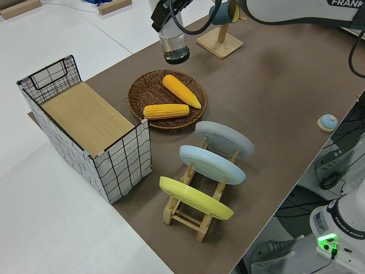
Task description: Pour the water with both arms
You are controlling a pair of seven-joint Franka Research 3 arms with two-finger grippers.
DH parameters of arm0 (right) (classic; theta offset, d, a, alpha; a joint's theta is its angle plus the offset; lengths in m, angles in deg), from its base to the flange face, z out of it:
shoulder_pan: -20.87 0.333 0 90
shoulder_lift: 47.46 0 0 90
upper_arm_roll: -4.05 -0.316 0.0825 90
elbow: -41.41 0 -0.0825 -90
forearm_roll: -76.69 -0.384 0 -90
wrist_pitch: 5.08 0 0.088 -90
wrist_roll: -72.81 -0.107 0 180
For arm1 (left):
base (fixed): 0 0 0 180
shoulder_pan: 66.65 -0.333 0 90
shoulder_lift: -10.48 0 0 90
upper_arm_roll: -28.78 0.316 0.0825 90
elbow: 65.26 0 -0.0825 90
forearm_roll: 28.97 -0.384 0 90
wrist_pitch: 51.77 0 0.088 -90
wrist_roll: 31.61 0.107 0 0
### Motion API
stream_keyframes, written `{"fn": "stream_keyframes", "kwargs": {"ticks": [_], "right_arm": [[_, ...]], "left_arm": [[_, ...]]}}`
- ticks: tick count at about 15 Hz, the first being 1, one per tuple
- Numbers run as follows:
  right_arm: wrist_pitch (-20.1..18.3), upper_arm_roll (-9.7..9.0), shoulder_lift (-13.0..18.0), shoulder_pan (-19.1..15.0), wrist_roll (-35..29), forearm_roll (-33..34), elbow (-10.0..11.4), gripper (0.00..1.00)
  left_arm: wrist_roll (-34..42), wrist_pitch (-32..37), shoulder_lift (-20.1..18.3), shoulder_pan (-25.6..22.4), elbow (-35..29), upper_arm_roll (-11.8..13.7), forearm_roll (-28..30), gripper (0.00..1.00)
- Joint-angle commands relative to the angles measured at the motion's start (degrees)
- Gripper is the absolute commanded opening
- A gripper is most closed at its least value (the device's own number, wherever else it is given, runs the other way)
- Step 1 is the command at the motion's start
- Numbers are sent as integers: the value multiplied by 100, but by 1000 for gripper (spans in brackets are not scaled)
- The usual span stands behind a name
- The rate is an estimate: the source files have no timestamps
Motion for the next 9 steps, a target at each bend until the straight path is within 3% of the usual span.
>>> {"fn": "stream_keyframes", "kwargs": {"ticks": [1,6,9], "right_arm": [[-546,-45,229,191,-688,-316,202,0],[-821,-343,256,254,-1619,-1009,255,0],[-681,-781,256,315,-2445,-1212,255,0]], "left_arm": [[-528,-259,-563,56,-681,-238,-317,0],[-775,-698,-1292,56,-1806,-537,-344,0],[-784,-699,-1662,65,-2272,-555,-335,0]]}}
